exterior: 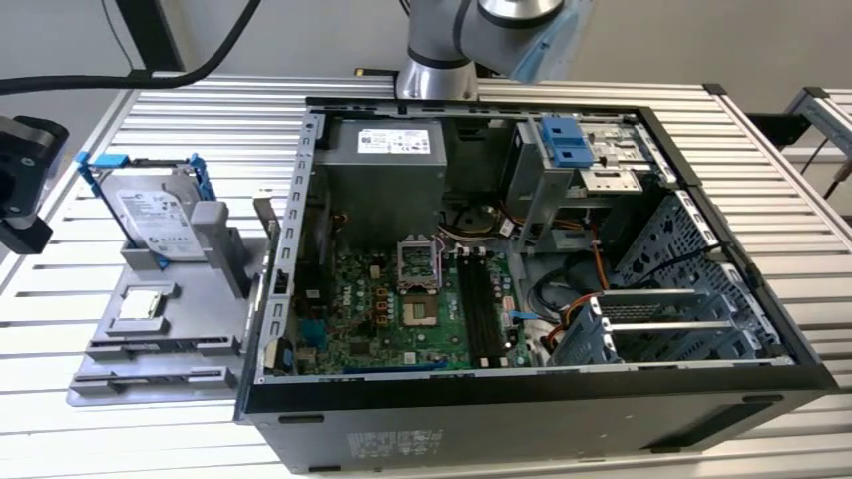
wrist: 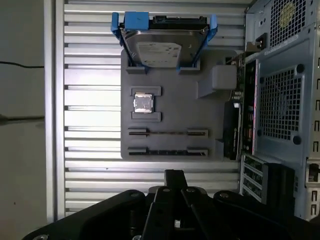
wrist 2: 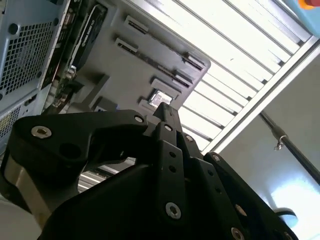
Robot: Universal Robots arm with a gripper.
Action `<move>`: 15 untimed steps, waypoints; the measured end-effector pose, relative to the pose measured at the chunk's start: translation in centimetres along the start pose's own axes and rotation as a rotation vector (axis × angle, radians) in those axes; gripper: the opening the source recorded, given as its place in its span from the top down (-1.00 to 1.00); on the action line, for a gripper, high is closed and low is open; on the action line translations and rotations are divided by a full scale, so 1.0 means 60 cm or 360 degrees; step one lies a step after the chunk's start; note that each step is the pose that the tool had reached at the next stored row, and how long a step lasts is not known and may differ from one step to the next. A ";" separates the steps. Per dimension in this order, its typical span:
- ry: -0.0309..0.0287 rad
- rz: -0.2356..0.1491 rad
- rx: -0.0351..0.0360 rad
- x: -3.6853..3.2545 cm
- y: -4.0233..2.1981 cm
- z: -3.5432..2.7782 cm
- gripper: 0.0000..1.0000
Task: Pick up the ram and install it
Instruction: 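Reach for the ram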
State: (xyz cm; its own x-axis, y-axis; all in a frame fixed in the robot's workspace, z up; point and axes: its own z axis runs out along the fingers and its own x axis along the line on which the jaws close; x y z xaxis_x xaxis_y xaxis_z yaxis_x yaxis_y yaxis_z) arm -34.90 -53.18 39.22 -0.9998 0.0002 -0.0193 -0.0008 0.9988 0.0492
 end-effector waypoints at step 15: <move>0.00003 -0.0005 0.0000 0.000 -0.002 0.000 1.00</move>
State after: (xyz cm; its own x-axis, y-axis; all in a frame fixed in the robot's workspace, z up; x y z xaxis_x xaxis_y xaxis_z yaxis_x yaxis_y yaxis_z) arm -34.90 -53.28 39.21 -0.9998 -0.0028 -0.0193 -0.0037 0.9988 0.0492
